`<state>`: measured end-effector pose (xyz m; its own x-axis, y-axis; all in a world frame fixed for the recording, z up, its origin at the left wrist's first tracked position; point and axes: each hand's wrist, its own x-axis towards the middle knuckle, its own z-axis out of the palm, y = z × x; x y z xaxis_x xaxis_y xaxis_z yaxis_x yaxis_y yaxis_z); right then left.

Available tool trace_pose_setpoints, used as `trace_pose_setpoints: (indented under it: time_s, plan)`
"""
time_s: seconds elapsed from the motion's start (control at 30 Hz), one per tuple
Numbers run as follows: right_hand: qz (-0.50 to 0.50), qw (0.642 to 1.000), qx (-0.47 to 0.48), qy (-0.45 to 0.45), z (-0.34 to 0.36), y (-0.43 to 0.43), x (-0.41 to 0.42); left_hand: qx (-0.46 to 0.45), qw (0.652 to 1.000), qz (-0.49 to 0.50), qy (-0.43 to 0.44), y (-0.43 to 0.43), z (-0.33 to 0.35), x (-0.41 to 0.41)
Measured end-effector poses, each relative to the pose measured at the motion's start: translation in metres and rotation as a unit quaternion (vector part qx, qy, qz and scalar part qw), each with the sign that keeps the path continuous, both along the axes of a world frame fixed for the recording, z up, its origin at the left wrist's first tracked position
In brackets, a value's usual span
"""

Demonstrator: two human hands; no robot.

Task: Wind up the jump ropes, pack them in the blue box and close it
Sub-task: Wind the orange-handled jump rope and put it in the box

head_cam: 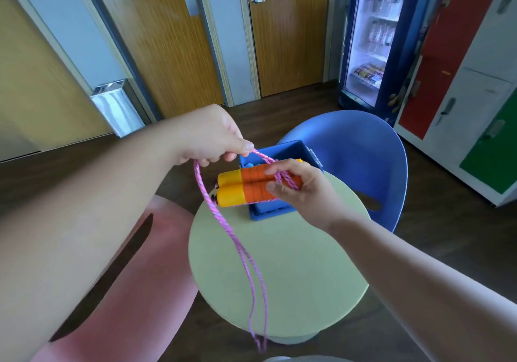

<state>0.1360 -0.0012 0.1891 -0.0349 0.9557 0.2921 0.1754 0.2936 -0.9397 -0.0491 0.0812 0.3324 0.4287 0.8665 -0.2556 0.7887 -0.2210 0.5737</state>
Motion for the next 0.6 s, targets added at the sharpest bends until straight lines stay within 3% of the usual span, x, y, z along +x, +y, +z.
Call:
trace_pose_setpoints:
  time_s: [0.13, 0.23, 0.33, 0.4, 0.47, 0.53, 0.6]
  plan:
    - [0.008, 0.999, -0.04, -0.007, 0.003, -0.006, 0.008, 0.013, 0.999, -0.031, 0.034, 0.006, 0.015, -0.002]
    - [0.026, 0.998, -0.057, 0.029, 0.007, -0.017, 0.01, 0.072, 0.993, -0.069, 0.063, 0.014, 0.011, -0.001]
    - [0.065, 0.989, -0.082, 0.102, 0.007, -0.031, 0.01, 0.103, 0.989, -0.102, -0.016, 0.013, -0.003, 0.002]
    - [0.094, 0.979, -0.089, 0.16, 0.008, -0.039, 0.009, 0.052, 0.99, -0.087, -0.101, 0.019, -0.029, -0.004]
    - [0.092, 0.966, -0.083, 0.228, 0.012, -0.04, 0.008, -0.013, 0.993, -0.043, -0.109, 0.03, -0.067, -0.019]
    - [0.057, 0.958, -0.054, 0.275, 0.02, -0.035, 0.008, -0.071, 0.993, -0.022, -0.092, 0.033, -0.111, -0.033]
    - [-0.003, 0.957, -0.014, 0.288, 0.032, -0.023, 0.008, -0.137, 0.979, -0.026, -0.145, 0.002, -0.125, -0.015]
